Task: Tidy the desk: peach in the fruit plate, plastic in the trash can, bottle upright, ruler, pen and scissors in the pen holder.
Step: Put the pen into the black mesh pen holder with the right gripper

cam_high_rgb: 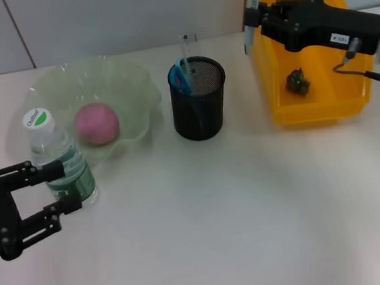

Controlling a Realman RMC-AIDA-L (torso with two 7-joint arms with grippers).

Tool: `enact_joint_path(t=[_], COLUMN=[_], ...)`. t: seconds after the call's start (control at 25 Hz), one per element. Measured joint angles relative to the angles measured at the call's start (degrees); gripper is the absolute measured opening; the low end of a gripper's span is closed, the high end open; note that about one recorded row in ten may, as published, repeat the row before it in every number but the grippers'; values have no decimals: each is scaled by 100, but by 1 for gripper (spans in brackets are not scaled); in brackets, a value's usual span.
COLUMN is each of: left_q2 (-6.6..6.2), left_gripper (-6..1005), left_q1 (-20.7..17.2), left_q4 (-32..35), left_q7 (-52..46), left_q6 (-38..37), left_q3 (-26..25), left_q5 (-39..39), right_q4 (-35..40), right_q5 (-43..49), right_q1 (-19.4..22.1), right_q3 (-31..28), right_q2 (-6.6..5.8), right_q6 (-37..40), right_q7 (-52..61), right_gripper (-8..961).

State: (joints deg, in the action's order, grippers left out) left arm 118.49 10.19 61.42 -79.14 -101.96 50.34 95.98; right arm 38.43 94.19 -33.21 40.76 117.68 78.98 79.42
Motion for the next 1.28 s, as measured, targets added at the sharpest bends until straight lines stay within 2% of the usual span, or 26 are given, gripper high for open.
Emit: enact_joint_path(t=[0.36, 0.6, 0.88, 1.28], left_q2=[-3, -7, -22, -28], left_gripper=[522, 522, 522, 522], left_q1=[84, 123, 176, 288], left_q4=[-170, -204, -224, -217], left_q7=[26, -261, -465, -781], left_q6=[-41, -24, 3, 18], left_q3=[111, 114, 107, 89], left_q5=[11, 13, 13, 70], right_q4=[116, 44, -134, -285], right_q5=[231, 223, 188, 171], right_q1=[-245, -500, -713, -675], right_q3=[442, 1031, 1665, 1718], right_q2=[38, 120, 148, 162], right_q6=[-581, -1176, -1923, -2046], right_q7=[-173, -206, 42, 43], right_gripper=[138, 138, 137, 137])
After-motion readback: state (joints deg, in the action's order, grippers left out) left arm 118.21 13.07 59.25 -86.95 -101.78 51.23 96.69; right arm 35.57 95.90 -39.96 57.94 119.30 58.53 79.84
